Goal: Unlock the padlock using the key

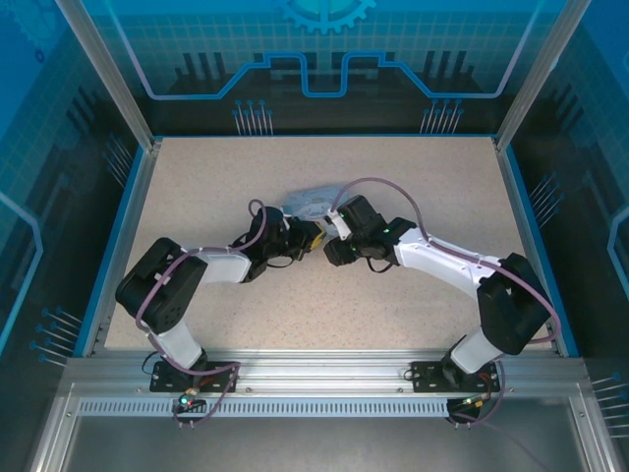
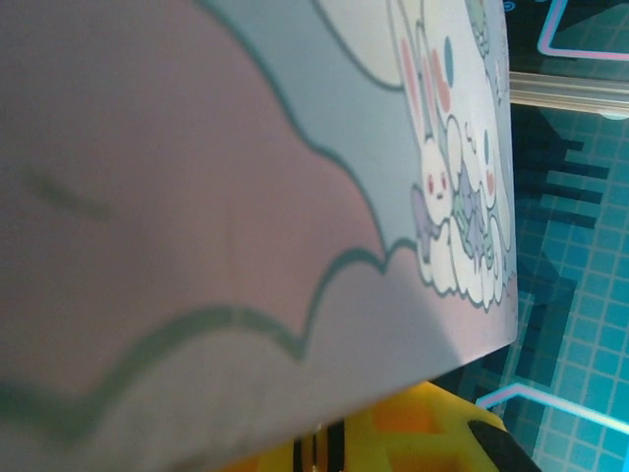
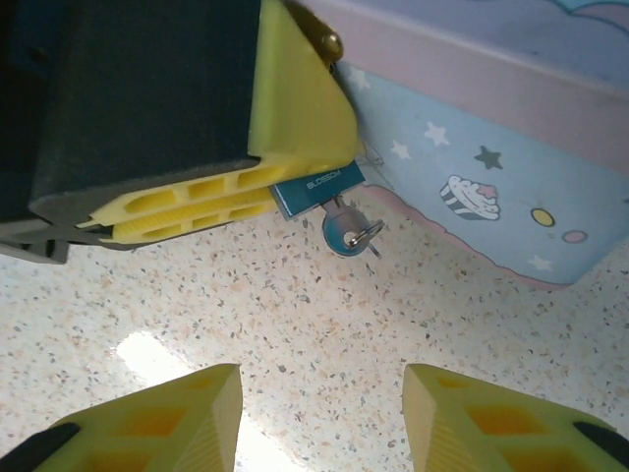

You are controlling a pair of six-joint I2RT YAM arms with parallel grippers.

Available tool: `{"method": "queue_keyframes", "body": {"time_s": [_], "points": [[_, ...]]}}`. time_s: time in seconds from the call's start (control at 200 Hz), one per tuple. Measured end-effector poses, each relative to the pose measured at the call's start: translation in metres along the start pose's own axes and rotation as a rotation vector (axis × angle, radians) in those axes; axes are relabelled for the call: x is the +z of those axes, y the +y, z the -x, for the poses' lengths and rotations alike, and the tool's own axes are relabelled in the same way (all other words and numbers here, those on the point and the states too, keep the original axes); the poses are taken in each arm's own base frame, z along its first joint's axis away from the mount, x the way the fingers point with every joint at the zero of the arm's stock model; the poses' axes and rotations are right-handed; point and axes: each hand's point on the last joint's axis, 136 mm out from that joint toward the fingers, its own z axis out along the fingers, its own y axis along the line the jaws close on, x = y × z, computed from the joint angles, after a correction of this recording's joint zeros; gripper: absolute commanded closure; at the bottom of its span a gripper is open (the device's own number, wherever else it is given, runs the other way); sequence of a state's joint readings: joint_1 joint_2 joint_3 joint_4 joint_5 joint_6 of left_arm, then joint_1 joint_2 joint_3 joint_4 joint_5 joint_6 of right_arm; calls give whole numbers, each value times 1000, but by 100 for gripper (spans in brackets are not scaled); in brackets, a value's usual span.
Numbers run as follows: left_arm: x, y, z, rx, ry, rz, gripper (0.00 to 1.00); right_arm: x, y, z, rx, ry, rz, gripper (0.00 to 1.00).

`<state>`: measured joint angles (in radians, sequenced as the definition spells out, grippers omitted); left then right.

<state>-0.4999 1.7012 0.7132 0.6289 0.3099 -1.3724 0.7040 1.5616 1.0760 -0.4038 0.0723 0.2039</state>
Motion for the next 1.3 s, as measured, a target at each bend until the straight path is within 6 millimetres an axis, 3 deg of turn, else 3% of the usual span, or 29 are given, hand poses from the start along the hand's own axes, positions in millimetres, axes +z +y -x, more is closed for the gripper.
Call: {"method": "queue_keyframes", "body": {"time_s": [0.26, 0.785, 1.161, 1.301], "points": [[1, 3, -4, 3, 27, 33, 100, 6, -2, 16, -52, -14, -50, 57], [1, 4, -8, 3, 54, 53, 100, 26, -4, 15, -91, 28, -76, 62], [1, 3, -6, 10, 56, 56, 100, 35, -4, 14, -100, 44, -91, 80], [1, 4, -6, 10, 57, 62, 100, 37, -5, 13, -93, 48, -100, 94]]}}
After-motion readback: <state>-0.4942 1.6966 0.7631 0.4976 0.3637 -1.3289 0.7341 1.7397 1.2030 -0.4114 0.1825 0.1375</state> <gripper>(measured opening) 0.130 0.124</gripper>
